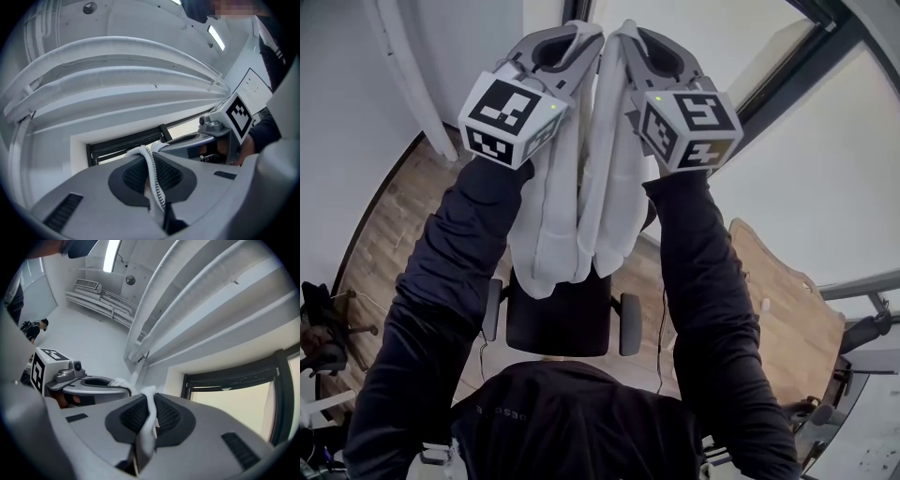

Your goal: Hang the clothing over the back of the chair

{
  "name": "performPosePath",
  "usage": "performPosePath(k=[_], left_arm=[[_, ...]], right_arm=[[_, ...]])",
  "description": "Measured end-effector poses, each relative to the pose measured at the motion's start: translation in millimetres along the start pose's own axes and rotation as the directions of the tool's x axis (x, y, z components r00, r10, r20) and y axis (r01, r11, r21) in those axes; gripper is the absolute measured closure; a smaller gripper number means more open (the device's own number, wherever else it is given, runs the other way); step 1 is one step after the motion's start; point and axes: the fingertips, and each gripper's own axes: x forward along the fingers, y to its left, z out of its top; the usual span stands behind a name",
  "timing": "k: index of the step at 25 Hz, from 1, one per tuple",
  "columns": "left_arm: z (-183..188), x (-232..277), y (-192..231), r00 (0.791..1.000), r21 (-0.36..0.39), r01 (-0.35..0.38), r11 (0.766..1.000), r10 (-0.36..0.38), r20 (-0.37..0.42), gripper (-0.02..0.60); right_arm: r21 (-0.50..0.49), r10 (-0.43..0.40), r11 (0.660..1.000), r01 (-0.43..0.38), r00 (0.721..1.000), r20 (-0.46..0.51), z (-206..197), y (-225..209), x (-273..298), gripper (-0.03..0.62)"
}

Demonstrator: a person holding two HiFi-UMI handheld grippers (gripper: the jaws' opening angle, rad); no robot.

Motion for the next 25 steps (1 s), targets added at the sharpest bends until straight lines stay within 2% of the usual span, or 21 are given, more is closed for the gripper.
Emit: performPosePath(k=[5, 12, 16, 20, 25], left_arm=[[-15.8, 33.7, 33.6, 1.000, 0.020, -0.009, 1.000, 0.008, 0.018, 0.549], [-66.4, 69.8, 69.9, 1.000, 0.013, -0.008, 1.000, 0.008, 0.015, 0.551], [-98.3, 86.5, 79.5, 1.000, 0.024, -0.014, 1.000, 0.014, 0.011, 0.551], [-130.3, 99.7, 84.2, 1.000, -0.015, -0.021, 1.000, 0.021, 0.006, 0.551], [-175.9, 112.0, 80.6, 0.998, -0.021, -0.018, 1.000, 0.017, -0.054, 0.551]], right_arm=[[0.003, -0.016, 1.000, 0.016, 1.000, 0.000, -10.2, -25.6, 44.4, 0.548], [0.021, -0.034, 0.999, 0.034, 0.999, -0.003, -55.0, -57.6, 89.8, 0.546], [0.019, -0.047, 0.999, 0.048, 0.998, -0.031, -85.4, -68.8, 107.1, 0.546], [0.028, -0.064, 0.997, 0.066, 0.996, -0.069, -119.9, -78.8, 114.9, 0.546], [0.053, -0.074, 0.995, 0.082, 0.988, -0.138, -170.3, -91.5, 119.8, 0.546]])
